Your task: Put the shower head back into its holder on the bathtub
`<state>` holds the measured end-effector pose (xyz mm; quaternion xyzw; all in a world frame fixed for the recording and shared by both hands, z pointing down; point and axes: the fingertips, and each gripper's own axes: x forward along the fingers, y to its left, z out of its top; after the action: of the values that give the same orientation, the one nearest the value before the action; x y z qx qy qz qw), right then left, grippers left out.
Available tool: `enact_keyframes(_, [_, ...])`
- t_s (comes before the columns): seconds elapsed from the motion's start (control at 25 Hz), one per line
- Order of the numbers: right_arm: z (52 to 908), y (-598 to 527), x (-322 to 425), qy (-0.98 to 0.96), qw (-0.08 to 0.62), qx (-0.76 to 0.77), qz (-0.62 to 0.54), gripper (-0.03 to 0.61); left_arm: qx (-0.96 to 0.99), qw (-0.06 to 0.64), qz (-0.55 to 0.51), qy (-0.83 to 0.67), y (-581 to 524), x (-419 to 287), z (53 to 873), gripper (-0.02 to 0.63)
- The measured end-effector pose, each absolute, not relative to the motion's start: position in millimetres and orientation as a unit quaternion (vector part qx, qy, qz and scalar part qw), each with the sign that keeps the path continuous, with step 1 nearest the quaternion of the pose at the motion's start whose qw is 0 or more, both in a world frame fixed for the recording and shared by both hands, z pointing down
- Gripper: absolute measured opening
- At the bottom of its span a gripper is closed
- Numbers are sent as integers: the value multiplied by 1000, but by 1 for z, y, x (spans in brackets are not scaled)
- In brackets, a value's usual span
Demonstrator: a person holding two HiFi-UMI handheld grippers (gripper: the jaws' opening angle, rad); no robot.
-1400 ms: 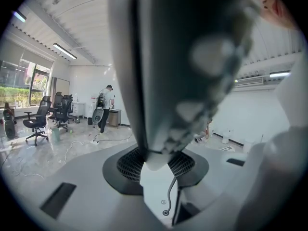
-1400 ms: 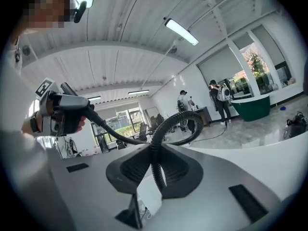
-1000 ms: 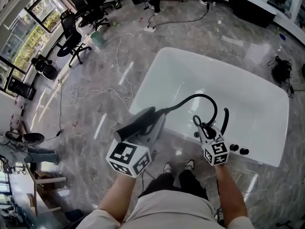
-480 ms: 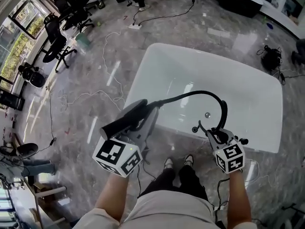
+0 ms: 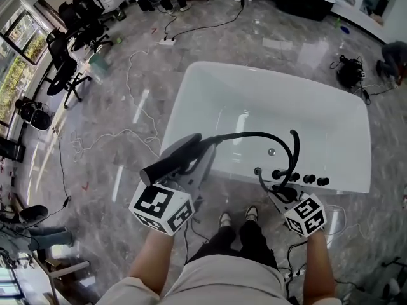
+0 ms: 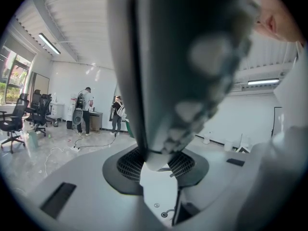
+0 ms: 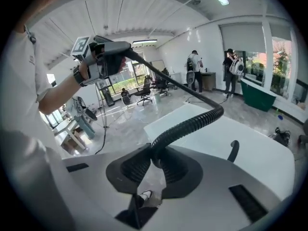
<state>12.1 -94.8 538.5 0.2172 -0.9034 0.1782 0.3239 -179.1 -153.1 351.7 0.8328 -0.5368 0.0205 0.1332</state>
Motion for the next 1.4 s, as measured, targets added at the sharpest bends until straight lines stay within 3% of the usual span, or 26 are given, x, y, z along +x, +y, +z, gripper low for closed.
enact_keyframes(0.16, [536,-123,27,-881,342,310,104,69,834,134,23,-535,-154,-177,354,132])
enact_keyframes(0.32, [554,-133,20,-873,369,308,86,69,834,134,32,-535,-158,-172,359,132])
enact_keyframes(0.52, [560,-138,10,-889,300,326,117,69,835,133,35,-533,-160,-176,361,132])
enact_keyframes(0.68, [579,-149,11,-885,292,335,137,69,839,135,41,-525,-166,-167,366,132])
enact_keyframes(1.04, [570,-121,44,-841,411,312,161,67,849,137,49,-508,-178,-148,379,132])
enact_keyframes(1.24, [596,-94,66,-798,528,248,150,69,857,141,45,-494,-181,-128,382,132])
enact_keyframes(1.4, [612,-110,59,-804,514,263,142,69,859,142,49,-490,-183,-123,383,132])
